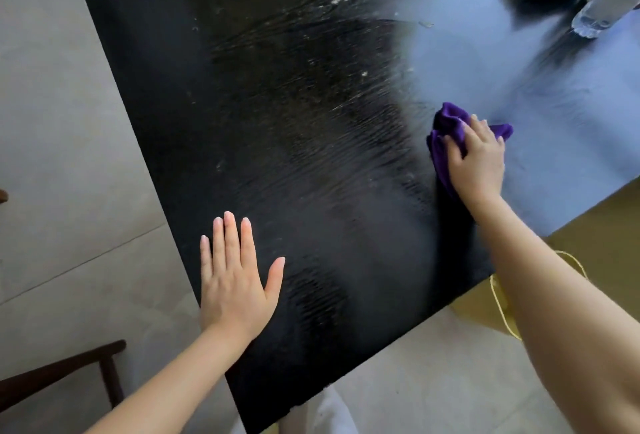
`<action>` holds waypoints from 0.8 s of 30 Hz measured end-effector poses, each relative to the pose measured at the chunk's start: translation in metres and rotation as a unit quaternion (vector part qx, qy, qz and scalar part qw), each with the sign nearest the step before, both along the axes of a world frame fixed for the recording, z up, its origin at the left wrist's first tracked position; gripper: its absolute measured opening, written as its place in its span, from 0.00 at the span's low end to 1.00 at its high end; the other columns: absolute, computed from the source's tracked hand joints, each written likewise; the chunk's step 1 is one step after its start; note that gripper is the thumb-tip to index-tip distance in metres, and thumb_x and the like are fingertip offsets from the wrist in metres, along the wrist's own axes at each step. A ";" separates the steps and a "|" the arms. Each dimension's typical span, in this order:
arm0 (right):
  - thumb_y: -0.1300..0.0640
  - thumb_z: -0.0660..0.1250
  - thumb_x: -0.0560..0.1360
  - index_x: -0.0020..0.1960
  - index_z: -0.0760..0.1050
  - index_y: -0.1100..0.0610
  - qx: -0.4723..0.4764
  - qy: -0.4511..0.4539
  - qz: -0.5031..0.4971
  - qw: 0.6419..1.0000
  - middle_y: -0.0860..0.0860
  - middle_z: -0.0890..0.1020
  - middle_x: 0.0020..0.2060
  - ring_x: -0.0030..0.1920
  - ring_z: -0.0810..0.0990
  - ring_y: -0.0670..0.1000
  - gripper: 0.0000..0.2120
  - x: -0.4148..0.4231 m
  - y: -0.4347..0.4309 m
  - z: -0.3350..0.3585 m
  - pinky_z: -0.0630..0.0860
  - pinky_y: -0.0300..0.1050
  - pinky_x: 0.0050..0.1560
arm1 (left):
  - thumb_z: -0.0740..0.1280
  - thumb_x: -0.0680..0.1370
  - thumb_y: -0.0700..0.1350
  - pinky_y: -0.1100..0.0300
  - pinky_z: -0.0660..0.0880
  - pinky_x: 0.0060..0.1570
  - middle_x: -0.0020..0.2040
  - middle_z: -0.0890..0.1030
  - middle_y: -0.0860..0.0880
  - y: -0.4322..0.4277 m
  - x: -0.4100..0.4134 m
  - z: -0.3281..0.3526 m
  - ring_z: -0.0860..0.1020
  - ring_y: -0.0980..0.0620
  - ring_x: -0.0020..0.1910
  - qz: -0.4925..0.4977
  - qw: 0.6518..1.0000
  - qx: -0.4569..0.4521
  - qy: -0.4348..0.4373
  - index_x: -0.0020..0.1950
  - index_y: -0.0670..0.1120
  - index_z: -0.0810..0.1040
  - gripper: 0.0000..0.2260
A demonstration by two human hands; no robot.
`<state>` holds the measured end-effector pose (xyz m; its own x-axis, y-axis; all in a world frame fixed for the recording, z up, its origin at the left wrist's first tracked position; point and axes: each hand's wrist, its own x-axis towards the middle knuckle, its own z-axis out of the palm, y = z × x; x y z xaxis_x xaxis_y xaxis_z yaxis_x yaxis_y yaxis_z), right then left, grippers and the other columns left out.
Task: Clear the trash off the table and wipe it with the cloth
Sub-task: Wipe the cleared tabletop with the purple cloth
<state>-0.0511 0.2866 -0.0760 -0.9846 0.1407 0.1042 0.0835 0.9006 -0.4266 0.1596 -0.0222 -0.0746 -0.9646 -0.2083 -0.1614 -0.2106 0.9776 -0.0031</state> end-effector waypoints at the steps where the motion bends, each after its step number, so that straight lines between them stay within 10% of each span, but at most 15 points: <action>1: 0.49 0.59 0.76 0.66 0.74 0.56 0.002 -0.007 0.002 1.000 0.58 0.70 0.71 0.73 0.65 0.59 0.22 0.011 -0.012 0.000 0.56 0.57 0.73 | 0.39 0.78 0.63 0.42 0.54 0.74 0.76 0.59 0.36 0.000 0.000 0.000 0.57 0.39 0.76 0.001 1.000 0.003 -0.002 0.75 0.36 0.57 0.37; 12: 0.46 0.55 0.75 0.67 0.73 0.54 0.007 -0.028 0.134 0.991 0.53 0.72 0.71 0.73 0.67 0.57 0.24 0.190 -0.152 0.009 0.59 0.57 0.73 | 0.45 0.81 0.58 0.48 0.40 0.77 0.79 0.44 0.41 -0.005 0.000 0.008 0.42 0.45 0.79 0.012 0.995 0.096 -0.003 0.78 0.43 0.46 0.30; 24: 0.39 0.56 0.75 0.70 0.69 0.46 0.038 -0.022 0.144 0.989 0.48 0.70 0.72 0.74 0.65 0.52 0.26 0.253 -0.139 0.012 0.52 0.51 0.75 | 0.48 0.82 0.52 0.54 0.41 0.77 0.79 0.54 0.46 0.032 0.025 0.022 0.47 0.51 0.79 -0.052 0.953 0.299 0.019 0.78 0.45 0.55 0.25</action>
